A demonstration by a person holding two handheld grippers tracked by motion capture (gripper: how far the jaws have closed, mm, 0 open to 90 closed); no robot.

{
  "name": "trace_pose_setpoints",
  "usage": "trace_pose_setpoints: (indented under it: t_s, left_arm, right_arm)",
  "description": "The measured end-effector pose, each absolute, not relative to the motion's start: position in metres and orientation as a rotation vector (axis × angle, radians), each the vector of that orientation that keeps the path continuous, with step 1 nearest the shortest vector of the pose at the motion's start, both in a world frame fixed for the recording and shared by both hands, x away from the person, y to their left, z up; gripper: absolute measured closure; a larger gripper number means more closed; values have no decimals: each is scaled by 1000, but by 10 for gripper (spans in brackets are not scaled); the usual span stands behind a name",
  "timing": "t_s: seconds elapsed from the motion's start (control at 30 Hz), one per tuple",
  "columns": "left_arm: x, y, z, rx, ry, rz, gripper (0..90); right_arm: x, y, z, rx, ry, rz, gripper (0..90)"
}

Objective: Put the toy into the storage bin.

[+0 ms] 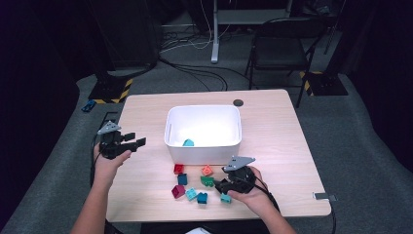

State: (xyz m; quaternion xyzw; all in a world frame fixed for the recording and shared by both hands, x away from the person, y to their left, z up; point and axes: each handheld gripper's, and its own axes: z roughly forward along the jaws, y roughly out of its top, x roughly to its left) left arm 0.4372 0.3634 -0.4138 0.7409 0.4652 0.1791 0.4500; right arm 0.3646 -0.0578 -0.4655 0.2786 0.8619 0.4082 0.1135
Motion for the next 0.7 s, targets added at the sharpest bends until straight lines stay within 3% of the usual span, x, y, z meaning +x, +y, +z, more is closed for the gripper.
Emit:
trace_pose_setpoints:
  t_s: [0.7]
  left_arm:
    - [438, 366, -414, 1834, 1156, 446, 393]
  right_arm:
    - [362, -49, -498, 844, 2562, 1090, 368]
